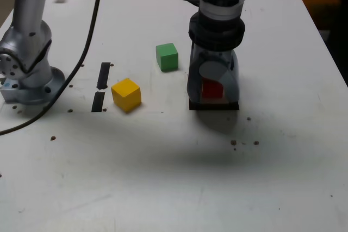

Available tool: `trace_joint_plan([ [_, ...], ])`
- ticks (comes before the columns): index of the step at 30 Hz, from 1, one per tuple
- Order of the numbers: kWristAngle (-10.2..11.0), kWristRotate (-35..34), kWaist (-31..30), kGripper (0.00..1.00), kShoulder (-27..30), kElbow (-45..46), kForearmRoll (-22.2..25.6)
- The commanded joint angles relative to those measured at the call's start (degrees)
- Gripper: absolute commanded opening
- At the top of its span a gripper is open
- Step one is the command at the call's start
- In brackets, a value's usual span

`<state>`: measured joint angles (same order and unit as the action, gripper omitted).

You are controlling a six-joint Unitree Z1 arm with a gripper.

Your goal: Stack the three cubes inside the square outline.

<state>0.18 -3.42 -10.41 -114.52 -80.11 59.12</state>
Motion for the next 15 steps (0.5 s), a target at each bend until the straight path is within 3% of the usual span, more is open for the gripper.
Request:
trace_joint_plan([
  [1, 0.19, 0.18, 0.13, 0.71, 1.73, -0.45, 0.53],
  [9, 1.90, 0.02, 0.13, 0.75, 8.18, 0.47, 4.28],
  [15, 3.19, -2.60, 0.13, 0.76, 16.58, 5.29, 9.15],
])
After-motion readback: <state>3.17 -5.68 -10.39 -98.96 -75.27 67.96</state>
